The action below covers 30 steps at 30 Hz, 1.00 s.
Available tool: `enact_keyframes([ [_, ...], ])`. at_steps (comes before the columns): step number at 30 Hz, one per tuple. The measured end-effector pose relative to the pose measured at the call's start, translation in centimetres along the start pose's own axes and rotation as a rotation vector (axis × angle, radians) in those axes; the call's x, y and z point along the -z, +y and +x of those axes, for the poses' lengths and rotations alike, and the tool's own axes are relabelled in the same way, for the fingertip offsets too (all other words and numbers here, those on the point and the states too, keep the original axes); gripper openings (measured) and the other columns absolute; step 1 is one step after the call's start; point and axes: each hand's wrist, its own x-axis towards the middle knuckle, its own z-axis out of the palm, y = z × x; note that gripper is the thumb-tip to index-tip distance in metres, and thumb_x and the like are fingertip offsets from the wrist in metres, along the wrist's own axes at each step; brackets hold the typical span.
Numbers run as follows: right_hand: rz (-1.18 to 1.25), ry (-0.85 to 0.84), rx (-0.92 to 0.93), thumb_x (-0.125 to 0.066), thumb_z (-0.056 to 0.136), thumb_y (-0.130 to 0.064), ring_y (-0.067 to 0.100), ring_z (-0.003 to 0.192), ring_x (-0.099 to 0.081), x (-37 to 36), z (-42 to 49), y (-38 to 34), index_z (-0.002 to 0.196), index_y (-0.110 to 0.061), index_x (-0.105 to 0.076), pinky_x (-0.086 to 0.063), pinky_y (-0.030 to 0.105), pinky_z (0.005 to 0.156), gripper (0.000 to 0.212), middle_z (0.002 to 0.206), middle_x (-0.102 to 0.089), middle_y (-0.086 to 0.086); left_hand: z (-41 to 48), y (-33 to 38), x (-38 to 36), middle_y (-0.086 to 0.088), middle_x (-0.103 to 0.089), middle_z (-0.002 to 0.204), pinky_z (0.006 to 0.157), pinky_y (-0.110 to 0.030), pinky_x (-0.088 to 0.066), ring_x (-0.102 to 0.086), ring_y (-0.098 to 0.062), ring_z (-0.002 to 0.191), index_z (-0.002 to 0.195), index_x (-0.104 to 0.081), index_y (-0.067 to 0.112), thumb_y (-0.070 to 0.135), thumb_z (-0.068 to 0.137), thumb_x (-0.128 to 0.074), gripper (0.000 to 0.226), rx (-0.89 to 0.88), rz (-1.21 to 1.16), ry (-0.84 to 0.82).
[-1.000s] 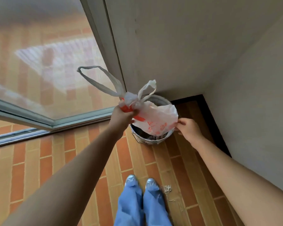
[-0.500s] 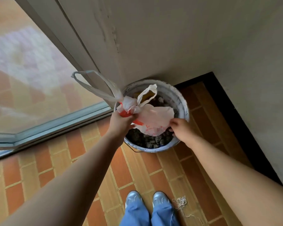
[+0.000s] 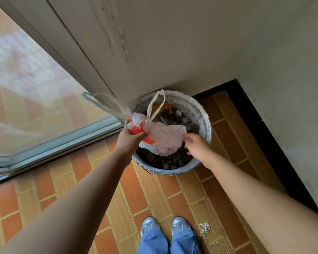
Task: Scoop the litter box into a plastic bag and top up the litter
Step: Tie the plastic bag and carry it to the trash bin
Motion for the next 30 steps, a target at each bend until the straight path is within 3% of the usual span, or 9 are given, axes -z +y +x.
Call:
enact_keyframes([
  [3,-0.021,0.044,0.036,-0.037,0.098,-0.009,0.023,0.124,-0.048,1.0,-1.6,-1.1,0.136,-0.01,-0.044,-0.04,0.038,0.105,0.039,0.137,-0.05,0.008,-1.2,0.8,1.0,-0.01,-0.063,0.096,0.058,-0.018,-0.043,-0.06,-0.017,0.08,0.111,-0.057,0.002,0.007,0.087,-0.062,0.026,0.046,0.054,0.04],
  [6,-0.109,0.109,0.107,-0.041,0.097,-0.008,0.02,0.121,-0.051,2.5,-4.0,-2.7,0.132,-0.011,-0.049,-0.04,0.026,0.095,0.036,0.133,-0.054,0.006,-3.0,2.0,1.9,-0.015,-0.062,0.107,0.07,-0.026,-0.046,-0.057,-0.02,0.086,0.122,-0.054,-0.001,0.011,0.087,-0.063,0.039,0.06,0.111,0.103],
  [10,-0.227,0.213,0.216,-0.042,0.096,-0.009,0.02,0.115,-0.055,5.2,-8.3,-5.1,0.133,-0.013,-0.047,-0.044,0.028,0.093,0.037,0.135,-0.053,0.004,-6.8,5.2,2.9,-0.017,-0.06,0.12,0.083,-0.038,-0.047,-0.059,-0.029,0.103,0.13,-0.048,0.003,0.013,0.086,-0.063,0.047,-0.011,0.252,0.165],
  [14,-0.426,0.321,0.31,-0.043,0.097,-0.015,0.02,0.118,-0.052,8.7,-14.2,-7.9,0.134,-0.013,-0.047,-0.044,0.027,0.09,0.038,0.134,-0.052,0.004,-11.9,9.6,3.9,-0.014,-0.057,0.126,0.079,-0.033,-0.048,-0.059,-0.027,0.106,0.13,-0.048,0.007,0.018,0.089,-0.061,0.045,-0.174,0.464,0.126],
  [19,-0.552,0.437,0.372,-0.042,0.097,-0.014,0.024,0.123,-0.048,12.6,-23.6,-10.5,0.135,-0.01,-0.045,-0.045,0.036,0.098,0.039,0.134,-0.052,0.008,-18.9,15.2,4.9,-0.013,-0.058,0.125,0.086,-0.037,-0.049,-0.057,-0.028,0.109,0.128,-0.052,0.01,0.02,0.09,-0.058,0.039,-0.411,0.87,0.063],
  [24,-0.572,0.494,0.338,-0.042,0.097,-0.018,0.024,0.12,-0.049,15.6,-32.9,-10.3,0.136,-0.012,-0.045,-0.045,0.037,0.094,0.039,0.133,-0.053,0.008,-25.9,19.1,4.4,-0.008,-0.057,0.125,0.083,-0.037,-0.051,-0.056,-0.026,0.109,0.131,-0.052,0.018,0.028,0.092,-0.055,0.04,-0.676,1.244,0.017],
  [30,-0.528,0.594,0.251,-0.044,0.096,-0.02,0.025,0.12,-0.048,17.6,-41.8,-6.3,0.134,-0.013,-0.047,-0.044,0.037,0.095,0.039,0.13,-0.055,0.007,-32.1,22.0,0.6,-0.004,-0.055,0.127,0.093,-0.036,-0.043,-0.051,-0.024,0.114,0.132,-0.05,0.019,0.027,0.092,-0.055,0.041,-0.843,1.422,-0.046],
])
